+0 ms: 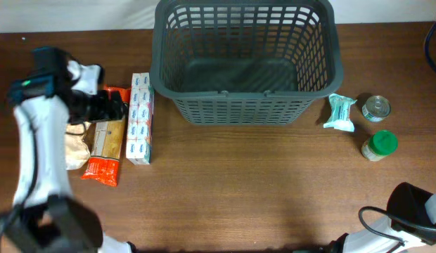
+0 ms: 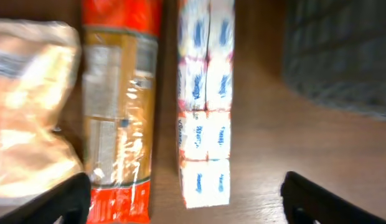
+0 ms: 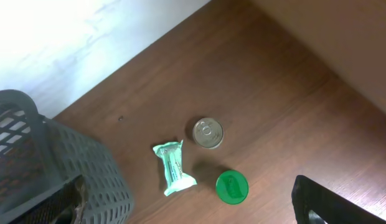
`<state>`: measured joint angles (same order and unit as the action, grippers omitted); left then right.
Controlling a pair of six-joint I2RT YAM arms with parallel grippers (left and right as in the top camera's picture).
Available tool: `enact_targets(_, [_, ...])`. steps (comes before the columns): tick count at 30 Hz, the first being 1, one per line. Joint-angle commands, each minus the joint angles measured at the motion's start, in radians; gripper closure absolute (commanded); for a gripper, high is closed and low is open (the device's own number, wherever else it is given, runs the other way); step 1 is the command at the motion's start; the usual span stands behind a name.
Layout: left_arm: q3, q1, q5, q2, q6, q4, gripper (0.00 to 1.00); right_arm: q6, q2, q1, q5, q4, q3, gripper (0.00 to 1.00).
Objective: Pack container
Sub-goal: 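Grasp the white tissue-box multipack with the left gripper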
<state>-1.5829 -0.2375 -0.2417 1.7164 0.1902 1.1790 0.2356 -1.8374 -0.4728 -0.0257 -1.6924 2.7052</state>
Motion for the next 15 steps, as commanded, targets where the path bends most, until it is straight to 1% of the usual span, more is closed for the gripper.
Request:
enact_targets(1, [0.008,0.053,0.083,0.112,0.073,-0.013,0.19,0.006,0.011,-0.006,0.012,-0.006,-0.009,0.01])
enact_targets(5, [0.008,0.103,0.090,0.219,0.073,-0.059,0.19,0.006,0.011,-0.006,0.012,-0.006,-0.009,0.01])
enact_targets(7, [0.008,0.129,0.093,0.255,0.072,-0.082,0.22,0.006,0.011,-0.006,0.012,-0.006,-0.009,0.01])
enact_targets(11, [0.008,0.166,0.203,0.312,-0.005,-0.124,0.23,0.006,0.011,-0.006,0.012,-0.006,-0.009,0.01])
enact_targets(15, [0.008,0.179,0.205,0.368,-0.006,-0.156,0.23,0.006,0.011,-0.006,0.012,-0.006,-0.009,0.01])
